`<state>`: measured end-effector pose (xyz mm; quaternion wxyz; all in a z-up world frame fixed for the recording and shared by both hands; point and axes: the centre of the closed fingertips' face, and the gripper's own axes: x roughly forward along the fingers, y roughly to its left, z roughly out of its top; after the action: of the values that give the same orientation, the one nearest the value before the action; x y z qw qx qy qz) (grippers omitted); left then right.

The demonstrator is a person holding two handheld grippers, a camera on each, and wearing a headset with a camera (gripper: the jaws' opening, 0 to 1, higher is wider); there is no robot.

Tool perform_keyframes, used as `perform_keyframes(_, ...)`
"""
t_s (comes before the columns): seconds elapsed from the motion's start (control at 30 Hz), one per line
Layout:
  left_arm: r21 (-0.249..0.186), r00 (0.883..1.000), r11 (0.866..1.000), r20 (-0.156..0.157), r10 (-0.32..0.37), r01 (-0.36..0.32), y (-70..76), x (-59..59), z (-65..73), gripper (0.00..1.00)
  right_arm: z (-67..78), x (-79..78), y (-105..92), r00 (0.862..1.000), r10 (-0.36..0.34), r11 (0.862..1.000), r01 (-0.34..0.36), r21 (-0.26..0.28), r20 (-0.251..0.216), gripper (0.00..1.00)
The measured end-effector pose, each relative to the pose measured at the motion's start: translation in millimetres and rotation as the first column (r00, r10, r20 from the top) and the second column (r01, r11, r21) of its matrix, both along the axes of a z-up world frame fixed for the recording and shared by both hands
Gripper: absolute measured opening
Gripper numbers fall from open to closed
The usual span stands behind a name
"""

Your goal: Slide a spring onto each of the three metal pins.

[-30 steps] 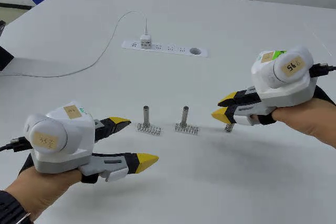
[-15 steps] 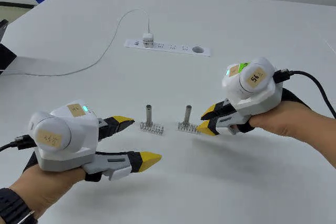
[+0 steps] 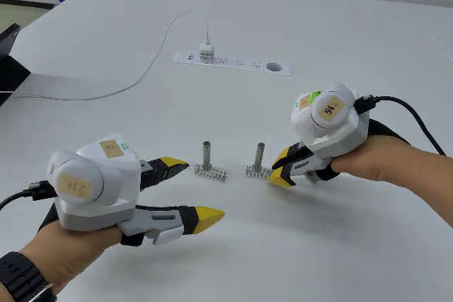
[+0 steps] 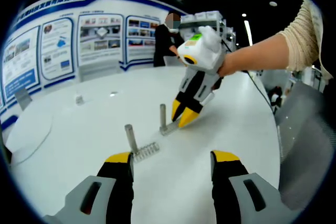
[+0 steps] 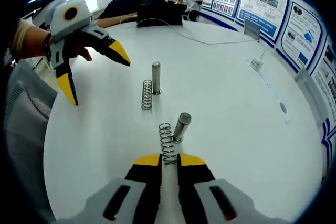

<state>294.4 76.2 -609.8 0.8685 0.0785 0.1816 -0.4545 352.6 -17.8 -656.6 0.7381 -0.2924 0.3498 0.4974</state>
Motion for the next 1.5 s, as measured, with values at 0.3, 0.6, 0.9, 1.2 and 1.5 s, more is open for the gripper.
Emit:
perform_keyframes(0.3, 0.0, 1.0, 1.0, -0.001, -0.002, 0.002, -0.6, -1.0, 0.5, 0.6, -5.1, -2.9, -0.5, 1.0, 0.003, 1.0, -0.003, -0.01, -0.027, 0.12)
perform_keyframes(0.6, 0.003, 1.0, 1.0, 0.0, -0.015, 0.015, -4.4, -3.6, 1.0, 0.58, -2.1, -11.5, 0.4, 0.999, 0.0, 1.0, 0.0, -0.007, -0.038, 0.11)
perform_keyframes(0.9, 0.011, 0.999, 0.999, 0.0, -0.041, 0.041, -14.0, -6.5, -0.3, 0.57, 9.0, -25.9, 4.2, 0.998, 0.051, 0.999, -0.051, -0.013, -0.022, 0.11)
perform_keyframes(1.2, 0.02, 0.997, 0.997, 0.007, -0.078, 0.078, -23.8, -7.8, -1.4, 0.54, 23.8, -46.8, 13.3, 0.992, 0.127, 0.992, -0.127, -0.004, -0.014, 0.11)
perform_keyframes(1.5, 0.036, 0.993, 0.992, 0.026, -0.119, 0.118, -29.8, -10.7, -0.5, 0.46, 36.8, -61.7, 26.3, 0.981, 0.193, 0.981, -0.193, 0.004, -0.005, 0.11)
